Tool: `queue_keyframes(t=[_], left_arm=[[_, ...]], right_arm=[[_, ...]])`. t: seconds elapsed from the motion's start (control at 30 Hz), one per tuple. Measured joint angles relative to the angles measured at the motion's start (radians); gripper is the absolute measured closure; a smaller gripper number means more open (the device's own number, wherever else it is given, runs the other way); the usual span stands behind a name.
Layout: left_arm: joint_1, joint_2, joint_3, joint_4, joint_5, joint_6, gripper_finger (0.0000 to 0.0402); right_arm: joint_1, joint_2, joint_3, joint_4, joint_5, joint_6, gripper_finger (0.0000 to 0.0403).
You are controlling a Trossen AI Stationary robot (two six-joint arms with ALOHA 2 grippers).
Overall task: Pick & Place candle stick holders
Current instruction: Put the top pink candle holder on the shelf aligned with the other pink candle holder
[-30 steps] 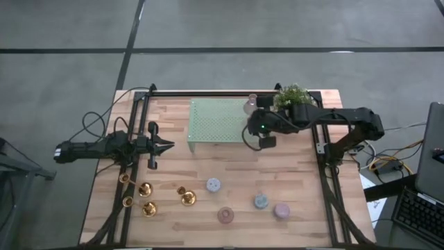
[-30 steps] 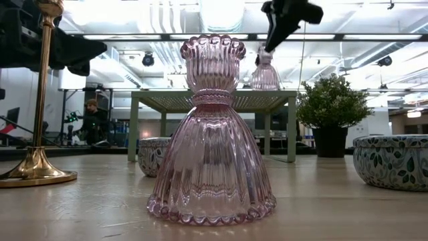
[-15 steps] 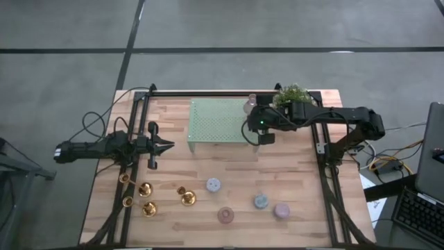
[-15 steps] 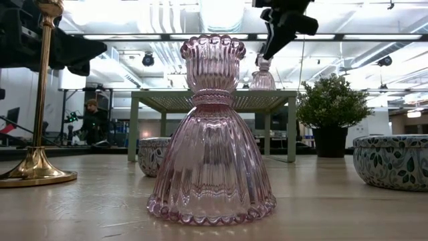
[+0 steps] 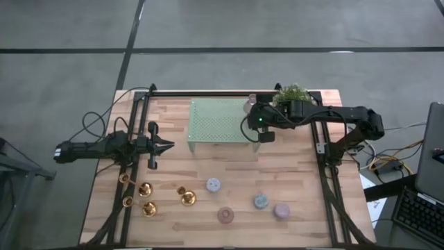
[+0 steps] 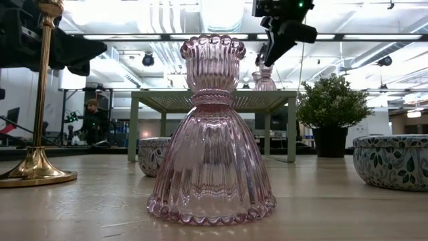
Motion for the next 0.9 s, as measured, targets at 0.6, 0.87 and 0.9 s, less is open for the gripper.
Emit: queue_keyframes(t=[0.6,0.87,0.9], left_arm=[[0.0,0.0,0.0,0.0,0.0,0.0,0.0364],[0.0,0.0,0.0,0.0,0.0,0.0,0.0364],[0.0,0.0,0.0,0.0,0.0,0.0,0.0364]], right_arm=[[-0.006,0.0,-0.013,0.021,0.006,-0.049,0.0385],[-0.007,0.0,-0.014,0.025,0.005,-0.058,0.038],[-0.007,0.0,-0.014,0.027,0.005,-0.06,0.038]])
